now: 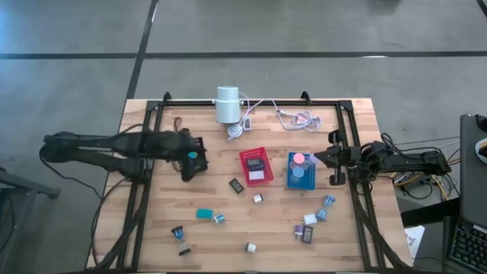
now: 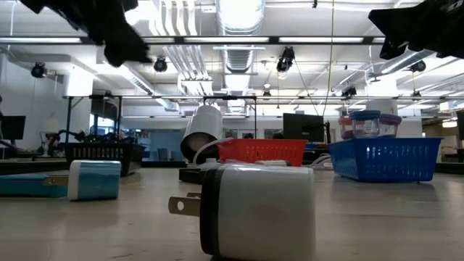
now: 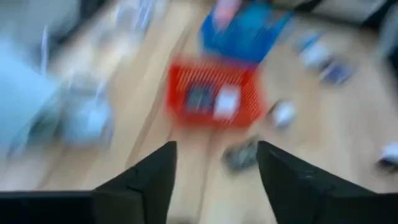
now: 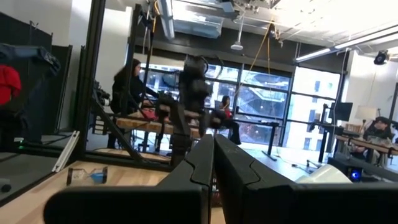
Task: Pick & Place Office items
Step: Put the black hourglass into the blue bin
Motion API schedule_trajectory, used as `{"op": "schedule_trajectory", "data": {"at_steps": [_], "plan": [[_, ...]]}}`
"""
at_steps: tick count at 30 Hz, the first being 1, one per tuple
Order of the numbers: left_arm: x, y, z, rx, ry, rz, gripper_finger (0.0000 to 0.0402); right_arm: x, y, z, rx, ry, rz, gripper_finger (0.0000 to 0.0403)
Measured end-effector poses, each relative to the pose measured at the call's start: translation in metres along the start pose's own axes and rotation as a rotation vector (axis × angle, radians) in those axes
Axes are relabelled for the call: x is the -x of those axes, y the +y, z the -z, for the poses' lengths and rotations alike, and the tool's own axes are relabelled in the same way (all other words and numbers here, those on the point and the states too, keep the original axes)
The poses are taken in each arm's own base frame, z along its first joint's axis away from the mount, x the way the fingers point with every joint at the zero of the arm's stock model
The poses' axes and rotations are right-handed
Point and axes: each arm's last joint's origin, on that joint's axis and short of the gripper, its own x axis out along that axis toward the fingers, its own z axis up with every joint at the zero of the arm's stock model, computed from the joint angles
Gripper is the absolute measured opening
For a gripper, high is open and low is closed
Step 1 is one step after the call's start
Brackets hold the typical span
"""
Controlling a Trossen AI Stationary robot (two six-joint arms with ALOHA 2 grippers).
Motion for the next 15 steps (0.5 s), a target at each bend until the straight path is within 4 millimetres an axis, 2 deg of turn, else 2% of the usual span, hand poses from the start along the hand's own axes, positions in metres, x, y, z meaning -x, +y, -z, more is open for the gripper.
{"op": "schedule_trajectory", "data": {"at_steps": [4,9,15], "plan": [[0.018,-0.009,0.008,-0.079,-0.225,0.102,0.0171,0.0,0.0,0.0,-0.004,0.0,0.0,0.0008],[0.032,0.0,0.027,-0.039,-0.309,0.041,0.0127,0.0,0.0,0.0,-0.004,-0.001,0.001,0.0008],[0.043,0.003,0.039,-0.181,-0.402,0.108,0.0058,0.0,0.0,0.0,-0.004,-0.002,0.001,0.0008]]}}
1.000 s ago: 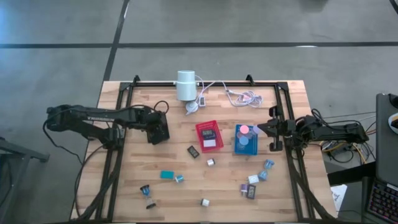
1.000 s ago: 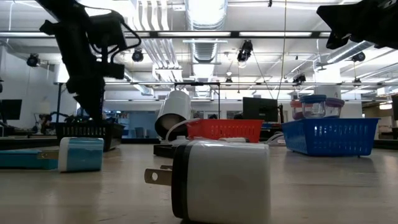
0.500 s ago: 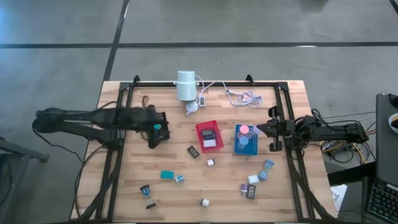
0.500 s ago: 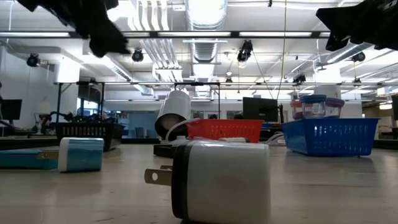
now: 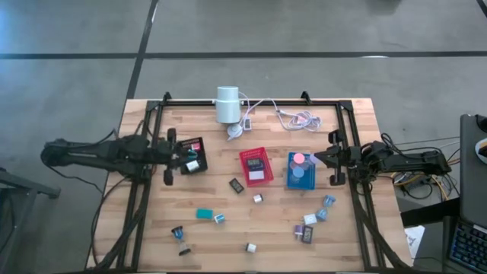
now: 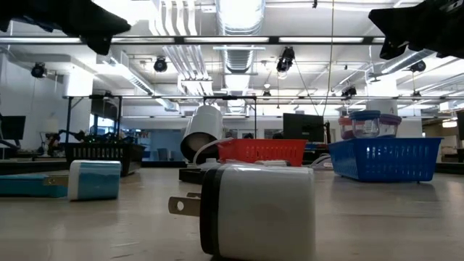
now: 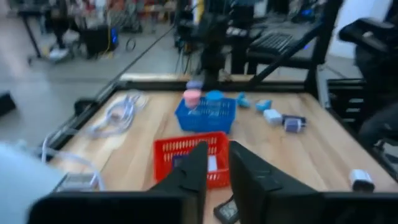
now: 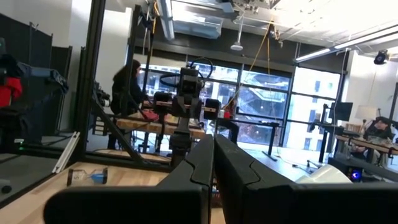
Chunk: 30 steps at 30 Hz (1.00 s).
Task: Pick & Place Office items
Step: Put the black hourglass into the blue bin
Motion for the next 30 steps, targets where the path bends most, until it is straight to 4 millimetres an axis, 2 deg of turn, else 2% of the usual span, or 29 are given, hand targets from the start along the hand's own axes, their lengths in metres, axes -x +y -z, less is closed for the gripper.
{"op": "schedule_trajectory", "data": {"at_steps": [4,9,17,21,27,30], "plan": [[0.009,0.002,-0.005,0.008,-0.084,-0.024,0.0008,0.0,0.0,0.0,0.0,-0.001,0.0,0.0008],[0.02,0.003,-0.012,0.016,-0.146,-0.035,0.0008,0.0,0.0,0.0,0.0,-0.001,0.0,0.0008],[0.01,0.003,0.014,0.018,-0.184,-0.045,0.0003,0.0,0.0,0.0,0.0,0.0,0.0,0.0008],[0.008,0.003,0.021,0.011,-0.18,-0.067,0.0004,0.0,0.0,0.0,0.004,0.001,0.0,0.0008],[0.001,0.002,0.043,-0.033,-0.142,-0.07,0.0001,0.0,0.0,0.0,0.008,0.003,0.0,0.0008],[0.0,0.003,0.045,-0.067,-0.169,-0.081,0.0001,0.0,0.0,0.0,0.003,0.004,0.0,0.0008]]}}
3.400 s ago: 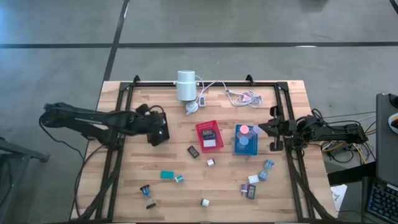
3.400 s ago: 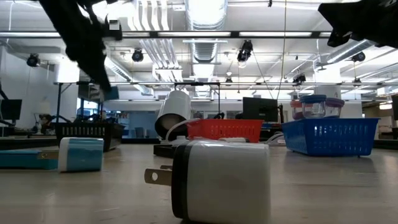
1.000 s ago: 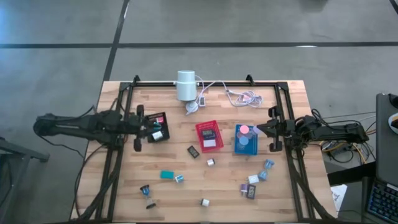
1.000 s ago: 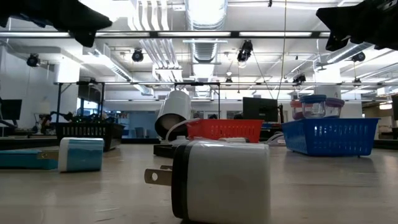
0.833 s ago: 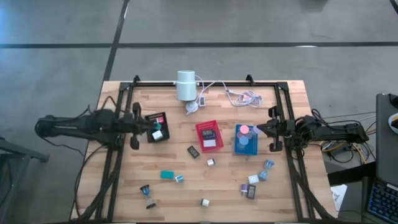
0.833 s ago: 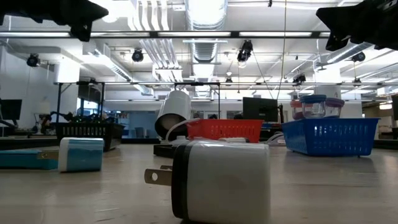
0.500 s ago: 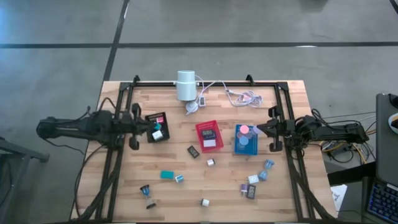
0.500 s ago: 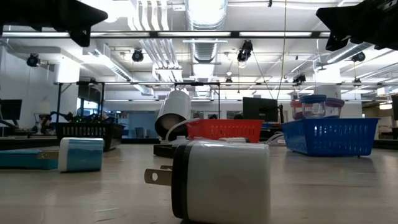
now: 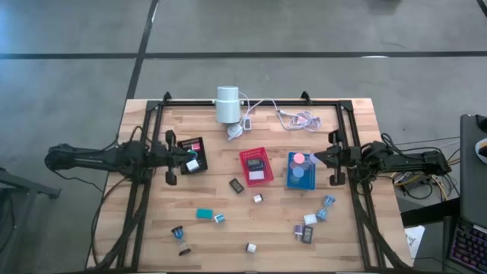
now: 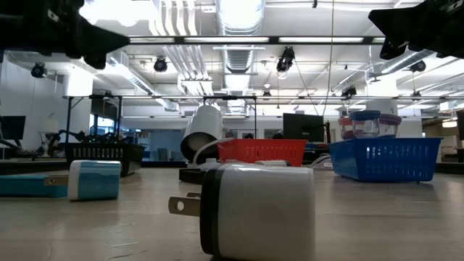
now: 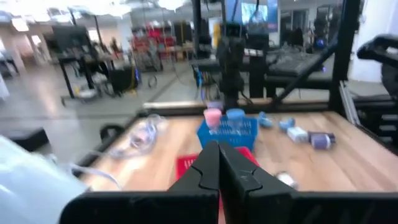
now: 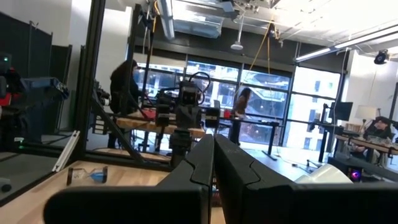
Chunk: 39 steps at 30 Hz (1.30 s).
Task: Pick & Place Office items
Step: Put the black hourglass into the blue bin
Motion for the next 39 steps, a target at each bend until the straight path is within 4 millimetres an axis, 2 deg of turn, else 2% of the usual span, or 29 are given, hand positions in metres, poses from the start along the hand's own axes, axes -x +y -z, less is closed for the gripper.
{"op": "schedule_trajectory", "data": {"at_steps": [5,9,14,22,26,34,39], "plan": [[0.002,0.004,-0.022,-0.027,-0.095,-0.025,0.0001,0.0,0.0,0.0,-0.003,-0.003,0.0,0.0008],[0.002,0.004,-0.023,-0.014,-0.098,-0.025,0.0001,0.0,0.0,0.0,0.005,-0.001,0.001,0.0008],[0.0,0.002,-0.009,-0.016,-0.061,-0.021,0.0,0.0,0.0,0.0,0.043,0.002,0.0,0.0008],[-0.002,0.0,0.029,-0.081,-0.004,-0.026,0.0,0.0,0.0,0.0,0.04,0.0,0.0,0.0008],[-0.002,0.0,0.03,-0.114,-0.047,-0.033,0.0,0.0,0.0,0.0,0.032,-0.002,0.001,0.0008],[-0.002,-0.001,0.035,-0.129,0.0,-0.013,0.0,0.0,0.0,0.0,0.027,-0.003,0.001,0.0008],[-0.001,-0.005,0.045,-0.153,-0.012,0.113,0.0,0.0,0.0,0.0,0.028,-0.004,0.0,0.0008]]}}
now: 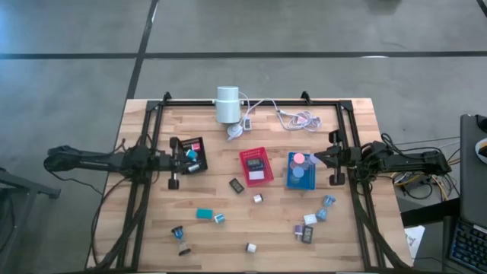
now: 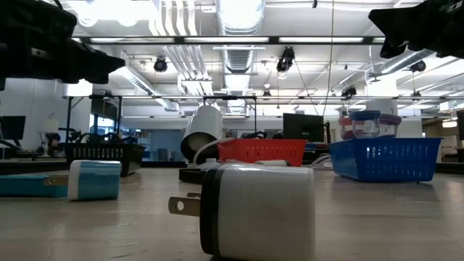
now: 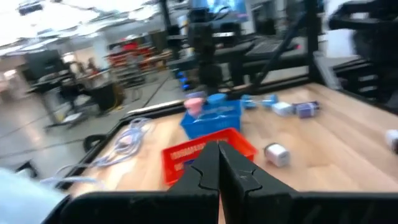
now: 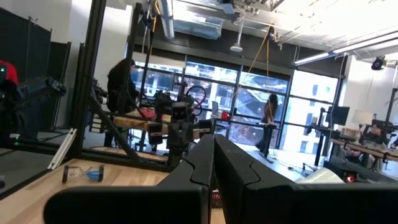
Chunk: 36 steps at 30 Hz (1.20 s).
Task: Pick & Place Office items
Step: Put the black hourglass into the blue bin
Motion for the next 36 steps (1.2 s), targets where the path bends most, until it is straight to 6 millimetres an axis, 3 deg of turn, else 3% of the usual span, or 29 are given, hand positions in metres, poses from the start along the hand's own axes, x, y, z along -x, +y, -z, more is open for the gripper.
{"op": "schedule_trajectory", "data": {"at_steps": [21,28,36], "plan": [[0.0004,0.0087,0.0054,0.04,0.045,-0.077,0.0,0.0,-0.0001,0.0,0.014,0.0,0.001,0.0008],[0.0003,0.0058,0.0035,0.027,0.008,0.029,0.0,0.0,0.0,0.0,0.01,0.0,0.001,0.0008],[0.0003,0.0066,-0.0006,0.062,-0.034,0.026,0.0,0.0,0.0,0.0001,0.015,0.001,0.001,0.0008]]}}
